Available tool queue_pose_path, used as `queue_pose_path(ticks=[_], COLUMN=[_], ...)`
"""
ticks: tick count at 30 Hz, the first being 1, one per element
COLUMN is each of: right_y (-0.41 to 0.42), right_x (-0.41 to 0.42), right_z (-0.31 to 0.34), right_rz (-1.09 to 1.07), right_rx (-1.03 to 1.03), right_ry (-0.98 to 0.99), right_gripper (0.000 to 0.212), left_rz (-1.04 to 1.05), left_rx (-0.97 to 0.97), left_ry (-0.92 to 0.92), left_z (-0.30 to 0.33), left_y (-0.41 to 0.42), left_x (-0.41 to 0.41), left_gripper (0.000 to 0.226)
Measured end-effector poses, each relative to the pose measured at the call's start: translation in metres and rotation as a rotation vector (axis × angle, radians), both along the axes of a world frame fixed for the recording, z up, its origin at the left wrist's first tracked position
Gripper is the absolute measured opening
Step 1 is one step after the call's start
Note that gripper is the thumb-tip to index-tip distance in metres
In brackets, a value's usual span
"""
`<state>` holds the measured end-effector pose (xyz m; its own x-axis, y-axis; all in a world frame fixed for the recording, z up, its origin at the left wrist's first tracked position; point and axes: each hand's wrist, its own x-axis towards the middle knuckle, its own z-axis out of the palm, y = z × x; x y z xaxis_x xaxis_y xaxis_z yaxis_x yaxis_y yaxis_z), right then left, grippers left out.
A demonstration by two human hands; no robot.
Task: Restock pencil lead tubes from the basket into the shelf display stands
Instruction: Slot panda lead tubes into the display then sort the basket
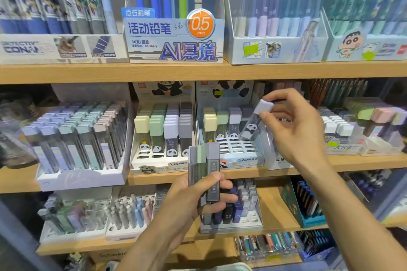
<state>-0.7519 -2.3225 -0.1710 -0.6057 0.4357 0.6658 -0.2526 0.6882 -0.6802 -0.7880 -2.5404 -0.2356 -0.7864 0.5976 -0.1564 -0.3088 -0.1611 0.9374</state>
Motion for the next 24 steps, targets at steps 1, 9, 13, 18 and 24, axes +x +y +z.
queue_pose_path(ticks=[1, 9, 13, 18, 24], right_y=[0.001, -0.009, -0.009, -0.011, -0.005], right_x=[-0.003, -0.016, -0.016, -0.022, -0.037], right_z=[-0.003, -0.01, -0.007, -0.01, -0.016], right_rz=[-0.007, 0.076, 0.092, 0.081, -0.062], right_rx=[0.036, 0.26, 0.312, 0.375, 0.445], right_ry=[0.008, 0.001, -0.028, -0.03, 0.017], right_gripper=[0.024, 0.021, 0.022, 0.025, 0.028], left_rz=[0.009, 0.003, 0.012, 0.016, 0.015], left_rx=[-0.007, 0.006, 0.017, 0.019, 0.025], left_ry=[-0.001, 0.027, 0.034, 0.035, 0.017], left_z=[-0.001, -0.005, -0.005, -0.005, -0.004], left_y=[0.001, 0.002, 0.0, 0.0, -0.001], left_x=[0.0, 0.0, -0.001, 0.001, 0.002], left_gripper=[0.029, 0.025, 0.025, 0.027, 0.025])
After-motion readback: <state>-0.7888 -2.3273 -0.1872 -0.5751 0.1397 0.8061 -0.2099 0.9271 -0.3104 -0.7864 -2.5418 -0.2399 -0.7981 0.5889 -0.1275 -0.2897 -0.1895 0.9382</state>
